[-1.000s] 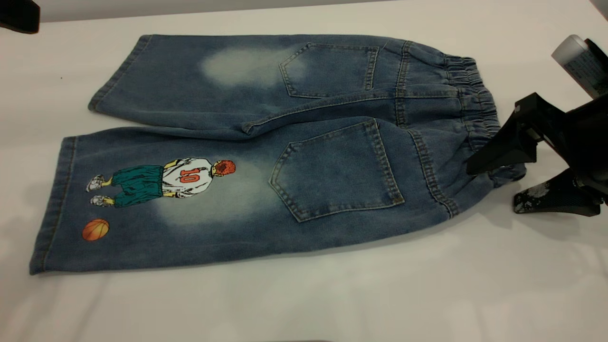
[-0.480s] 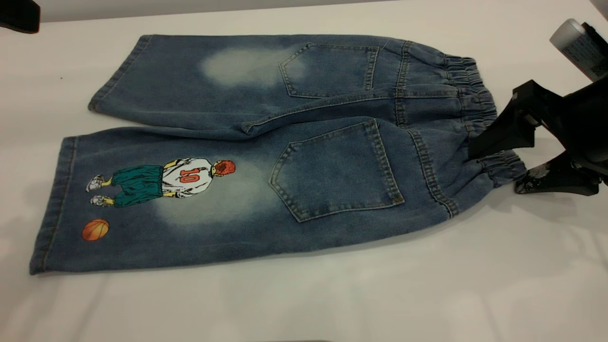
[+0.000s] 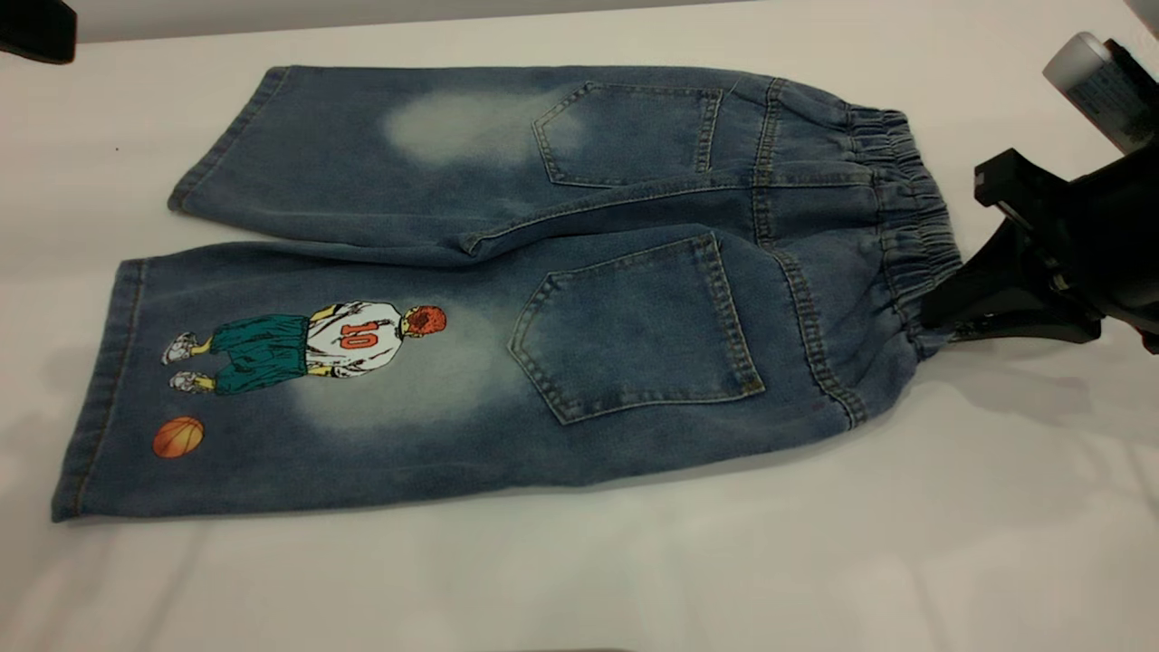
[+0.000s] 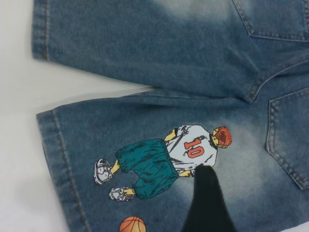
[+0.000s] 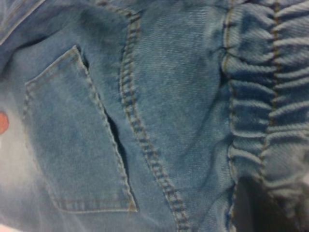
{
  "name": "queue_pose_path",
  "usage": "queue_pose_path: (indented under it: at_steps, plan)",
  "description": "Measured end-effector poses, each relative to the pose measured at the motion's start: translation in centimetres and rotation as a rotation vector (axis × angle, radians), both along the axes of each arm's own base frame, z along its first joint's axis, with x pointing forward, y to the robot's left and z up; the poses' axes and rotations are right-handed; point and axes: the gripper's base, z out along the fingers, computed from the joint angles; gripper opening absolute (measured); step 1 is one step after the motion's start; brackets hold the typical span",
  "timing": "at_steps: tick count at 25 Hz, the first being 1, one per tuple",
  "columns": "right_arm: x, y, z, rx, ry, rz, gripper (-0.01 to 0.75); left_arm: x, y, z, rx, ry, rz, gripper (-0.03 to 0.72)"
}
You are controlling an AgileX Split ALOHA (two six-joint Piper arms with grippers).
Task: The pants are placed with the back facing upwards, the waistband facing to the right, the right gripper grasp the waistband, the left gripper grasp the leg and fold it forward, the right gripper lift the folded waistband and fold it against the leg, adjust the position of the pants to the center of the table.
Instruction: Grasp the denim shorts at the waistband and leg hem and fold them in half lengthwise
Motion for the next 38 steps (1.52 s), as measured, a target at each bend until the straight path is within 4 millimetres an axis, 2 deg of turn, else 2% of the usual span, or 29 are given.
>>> queue_pose_path:
  at_steps: [3,5,13,25,29,38]
  plan:
    - [-0.1,0.0,0.0,0.002,0.005,0.006,0.032,0.0,0.0,-0.2,-0.002,0.019,-0.006,0.454]
    - [-0.1,0.1,0.0,0.004,0.004,0.009,0.032,0.0,-0.2,-1.1,-0.015,0.085,-0.012,0.454]
    - [-0.2,0.1,0.0,0.002,0.005,0.032,0.032,0.6,0.7,-8.0,0.050,0.496,0.070,0.454]
    - [-0.2,0.1,0.0,-0.001,0.001,0.045,0.033,1.7,1.2,-14.7,0.098,0.679,0.120,0.454]
    - [-0.3,0.1,0.0,-0.002,0.000,0.050,0.033,1.8,1.3,-16.1,0.105,0.704,0.129,0.454]
    - [-0.3,0.1,0.0,-0.005,-0.004,0.061,0.035,2.0,1.5,-17.5,0.145,0.710,0.103,0.442]
